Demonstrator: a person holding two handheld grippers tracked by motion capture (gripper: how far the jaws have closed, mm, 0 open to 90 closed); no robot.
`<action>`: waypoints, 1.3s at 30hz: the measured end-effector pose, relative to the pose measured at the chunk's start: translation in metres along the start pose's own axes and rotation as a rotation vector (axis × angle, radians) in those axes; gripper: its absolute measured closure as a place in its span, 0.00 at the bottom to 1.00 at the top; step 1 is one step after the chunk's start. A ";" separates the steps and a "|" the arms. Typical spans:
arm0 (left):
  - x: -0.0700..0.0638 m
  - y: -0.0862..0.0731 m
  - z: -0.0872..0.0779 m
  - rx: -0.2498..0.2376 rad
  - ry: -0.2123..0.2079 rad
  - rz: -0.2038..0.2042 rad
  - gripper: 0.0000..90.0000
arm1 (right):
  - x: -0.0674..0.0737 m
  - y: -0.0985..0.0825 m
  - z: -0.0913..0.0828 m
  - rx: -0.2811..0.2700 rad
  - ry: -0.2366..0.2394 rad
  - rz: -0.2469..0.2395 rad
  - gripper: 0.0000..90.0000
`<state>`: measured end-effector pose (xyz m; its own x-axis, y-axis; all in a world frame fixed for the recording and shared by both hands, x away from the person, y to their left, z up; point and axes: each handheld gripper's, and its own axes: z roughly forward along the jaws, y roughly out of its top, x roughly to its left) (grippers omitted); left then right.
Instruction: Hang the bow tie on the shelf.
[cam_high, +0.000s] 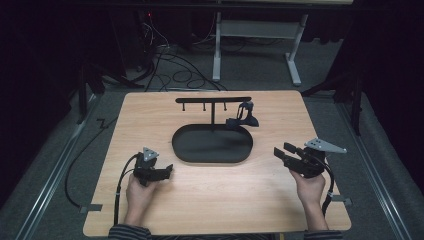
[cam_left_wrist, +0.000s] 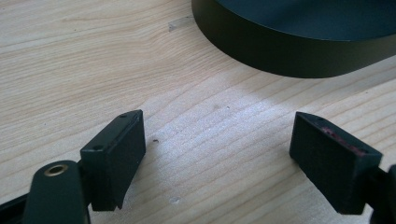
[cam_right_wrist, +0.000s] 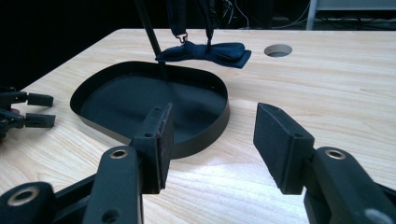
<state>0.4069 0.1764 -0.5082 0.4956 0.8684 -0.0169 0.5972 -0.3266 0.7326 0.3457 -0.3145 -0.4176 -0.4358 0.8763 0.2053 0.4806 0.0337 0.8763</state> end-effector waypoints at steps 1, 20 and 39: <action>0.000 0.000 0.000 0.000 0.000 0.000 0.21 | 0.001 -0.002 0.001 0.003 0.002 0.004 0.55; 0.000 0.000 0.000 0.001 0.000 0.001 0.21 | 0.008 -0.016 0.011 0.032 0.020 0.004 0.55; 0.000 0.000 0.000 0.001 0.000 0.001 0.21 | 0.019 -0.028 0.030 0.078 0.027 -0.020 0.55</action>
<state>0.4069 0.1765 -0.5081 0.4961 0.8681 -0.0163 0.5973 -0.3276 0.7321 0.3467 -0.2844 -0.4517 -0.4656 0.8620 0.2003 0.5289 0.0896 0.8439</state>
